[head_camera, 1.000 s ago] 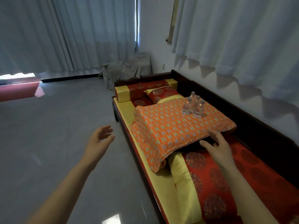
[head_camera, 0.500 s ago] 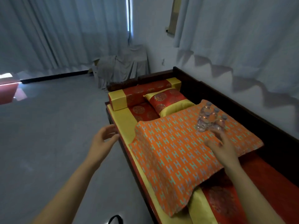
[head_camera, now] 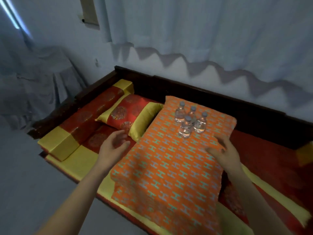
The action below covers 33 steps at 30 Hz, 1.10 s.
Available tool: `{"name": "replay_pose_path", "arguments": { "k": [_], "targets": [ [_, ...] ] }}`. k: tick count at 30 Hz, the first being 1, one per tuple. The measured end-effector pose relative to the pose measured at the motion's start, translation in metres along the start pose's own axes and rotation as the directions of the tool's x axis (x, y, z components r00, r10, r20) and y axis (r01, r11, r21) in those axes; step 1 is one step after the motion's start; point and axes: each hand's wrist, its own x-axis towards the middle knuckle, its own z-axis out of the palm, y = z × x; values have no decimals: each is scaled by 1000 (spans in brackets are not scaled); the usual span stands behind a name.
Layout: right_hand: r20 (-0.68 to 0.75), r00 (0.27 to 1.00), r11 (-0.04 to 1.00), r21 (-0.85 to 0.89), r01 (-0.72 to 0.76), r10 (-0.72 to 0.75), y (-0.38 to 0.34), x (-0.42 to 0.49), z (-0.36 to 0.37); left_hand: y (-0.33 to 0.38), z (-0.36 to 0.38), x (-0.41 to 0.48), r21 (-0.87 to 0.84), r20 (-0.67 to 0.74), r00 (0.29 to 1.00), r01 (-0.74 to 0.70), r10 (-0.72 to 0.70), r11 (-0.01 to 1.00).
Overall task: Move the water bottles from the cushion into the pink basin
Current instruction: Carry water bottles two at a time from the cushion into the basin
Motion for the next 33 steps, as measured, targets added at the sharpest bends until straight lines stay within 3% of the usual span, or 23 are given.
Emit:
{"name": "replay_pose_path", "arguments": {
  "k": [9, 13, 17, 24, 29, 33],
  "targets": [
    [-124, 977, 983, -36, -182, 176, 37, 61, 15, -20, 89, 144, -45, 284, 958, -22, 34, 999],
    [-160, 953, 964, -27, -263, 256, 58, 98, 56, -34, 124, 201, -59, 462, 886, -24, 49, 998],
    [-98, 943, 948, 54, -315, 319, 79, 123, 103, -49, 163, 245, -69, 576, 817, 17, 26, 997],
    [-74, 942, 936, 163, -312, 327, 121, 164, 160, -86, 242, 318, 13, 683, 730, -11, 0, 1000],
    [-148, 947, 953, 152, -264, 286, 134, 176, 171, -98, 294, 354, 7, 704, 704, -145, 98, 989],
    [-190, 935, 950, 153, -273, 299, 136, 180, 177, -104, 321, 367, -31, 697, 703, -163, 138, 986]
  ]
}}
